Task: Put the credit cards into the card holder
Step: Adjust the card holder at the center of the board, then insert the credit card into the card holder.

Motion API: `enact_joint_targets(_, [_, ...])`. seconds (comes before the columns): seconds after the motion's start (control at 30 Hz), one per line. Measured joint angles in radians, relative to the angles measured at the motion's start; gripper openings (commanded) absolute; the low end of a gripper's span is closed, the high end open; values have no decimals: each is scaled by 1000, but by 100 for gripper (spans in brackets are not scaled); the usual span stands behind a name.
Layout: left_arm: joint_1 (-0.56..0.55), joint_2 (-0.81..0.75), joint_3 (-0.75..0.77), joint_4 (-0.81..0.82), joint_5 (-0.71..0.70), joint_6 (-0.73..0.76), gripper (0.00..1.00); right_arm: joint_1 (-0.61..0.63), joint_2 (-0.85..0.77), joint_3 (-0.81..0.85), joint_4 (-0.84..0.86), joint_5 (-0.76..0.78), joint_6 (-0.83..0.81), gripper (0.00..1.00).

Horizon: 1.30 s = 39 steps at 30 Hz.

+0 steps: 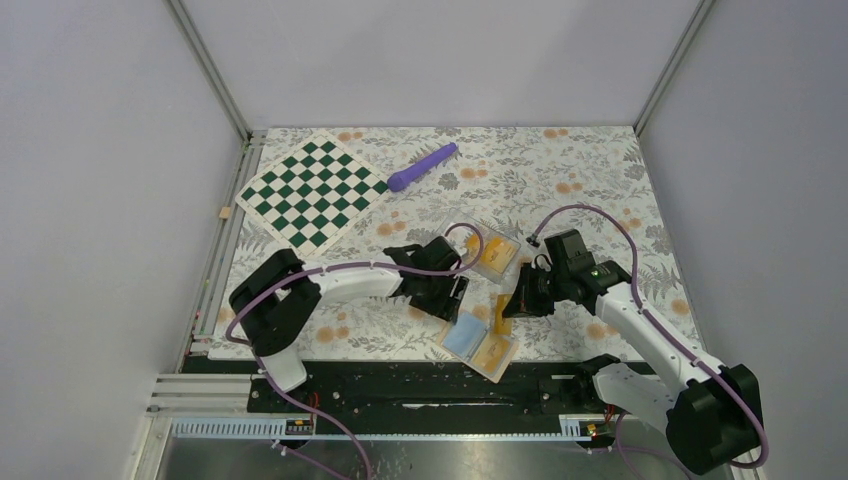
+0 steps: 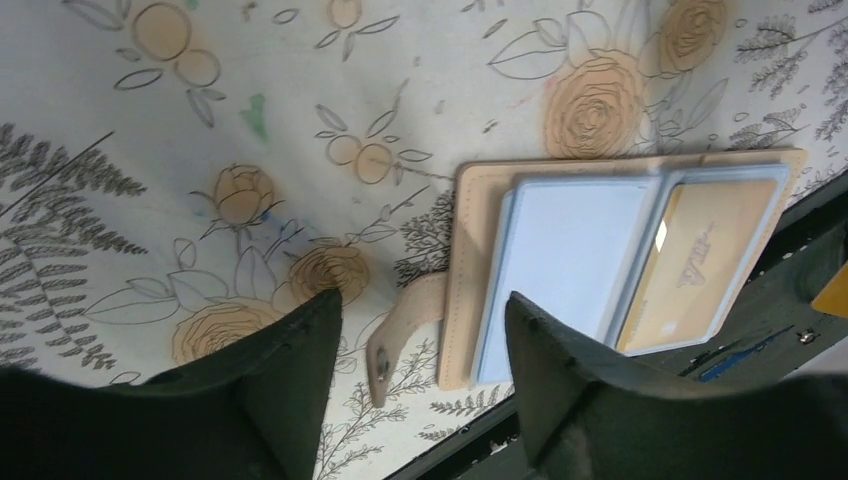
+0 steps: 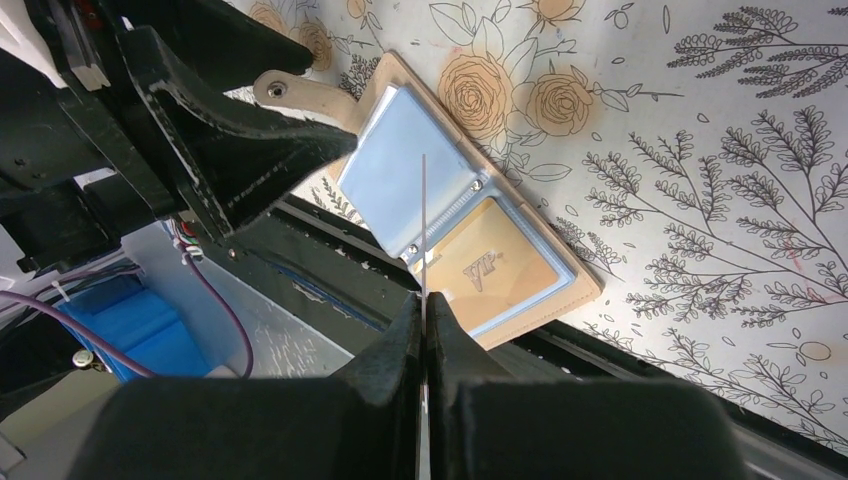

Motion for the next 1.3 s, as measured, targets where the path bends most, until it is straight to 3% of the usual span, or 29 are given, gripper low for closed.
enact_joint_targets(0.2, [33,-11,-42,17,35,-8,0,0,14,0,0,-1,-4,0])
enact_joint_targets(0.4, [54,-18,-96,105,107,-74,0,0,15,0,0,-1,-5,0])
enact_joint_targets(0.6, [140,-133,-319,341,175,-280,0,0,14,0,1,-3,-6,0])
enact_joint_targets(0.83, [194,-322,-544,466,95,-523,0,0,15,-2,20,-19,-5,0])
enact_joint_targets(1.03, [131,-426,-627,525,-16,-692,0,0,14,-75,132,-47,21,0])
enact_joint_targets(1.3, [-12,-308,-624,651,-91,-871,0,2,51,-196,311,-68,70,0])
